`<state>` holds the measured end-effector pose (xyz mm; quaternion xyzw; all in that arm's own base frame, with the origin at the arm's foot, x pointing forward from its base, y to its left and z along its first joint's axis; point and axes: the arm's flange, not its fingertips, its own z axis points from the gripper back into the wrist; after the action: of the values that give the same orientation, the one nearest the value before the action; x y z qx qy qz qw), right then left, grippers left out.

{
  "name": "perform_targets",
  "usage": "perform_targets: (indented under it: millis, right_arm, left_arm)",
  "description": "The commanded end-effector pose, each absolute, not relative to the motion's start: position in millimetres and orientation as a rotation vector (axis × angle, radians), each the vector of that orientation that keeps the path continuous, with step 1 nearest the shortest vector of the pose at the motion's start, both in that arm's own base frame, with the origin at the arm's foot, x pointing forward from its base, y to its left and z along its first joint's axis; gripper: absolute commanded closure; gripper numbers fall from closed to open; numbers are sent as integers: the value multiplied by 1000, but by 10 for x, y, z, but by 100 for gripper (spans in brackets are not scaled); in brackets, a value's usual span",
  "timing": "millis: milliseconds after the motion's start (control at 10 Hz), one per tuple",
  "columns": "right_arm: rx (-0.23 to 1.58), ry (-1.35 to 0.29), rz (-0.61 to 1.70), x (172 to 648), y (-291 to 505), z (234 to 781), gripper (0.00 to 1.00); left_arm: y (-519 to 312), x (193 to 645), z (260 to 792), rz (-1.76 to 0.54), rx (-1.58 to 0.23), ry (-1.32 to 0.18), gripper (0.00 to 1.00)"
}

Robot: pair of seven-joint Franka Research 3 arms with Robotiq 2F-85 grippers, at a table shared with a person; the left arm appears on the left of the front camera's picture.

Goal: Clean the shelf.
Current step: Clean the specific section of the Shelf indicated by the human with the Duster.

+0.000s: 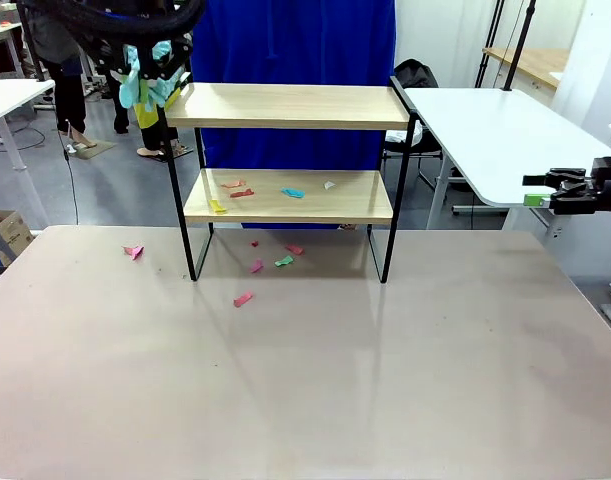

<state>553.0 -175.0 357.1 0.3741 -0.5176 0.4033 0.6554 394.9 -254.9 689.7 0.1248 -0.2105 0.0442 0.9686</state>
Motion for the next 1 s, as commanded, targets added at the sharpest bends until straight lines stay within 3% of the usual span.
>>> perform_targets:
  millis: [0,200,500,900]
  right_arm:
    - [839,-1177,917,5501,-1718,3600,0]
    - [839,-1177,917,5501,-1718,3600,0]
    - [839,-1177,917,5501,-1718,3600,0]
    - [839,-1177,917,5501,-1718,3600,0]
  left_arm:
    - [-2528,3735,7128,-8,187,-481,87]
    - [-2372,3432,7451,-142,81,-532,87]
    - [-2131,3076,7628,-513,-85,-442,87]
    - [-1782,2689,7578,-942,15,-327,87]
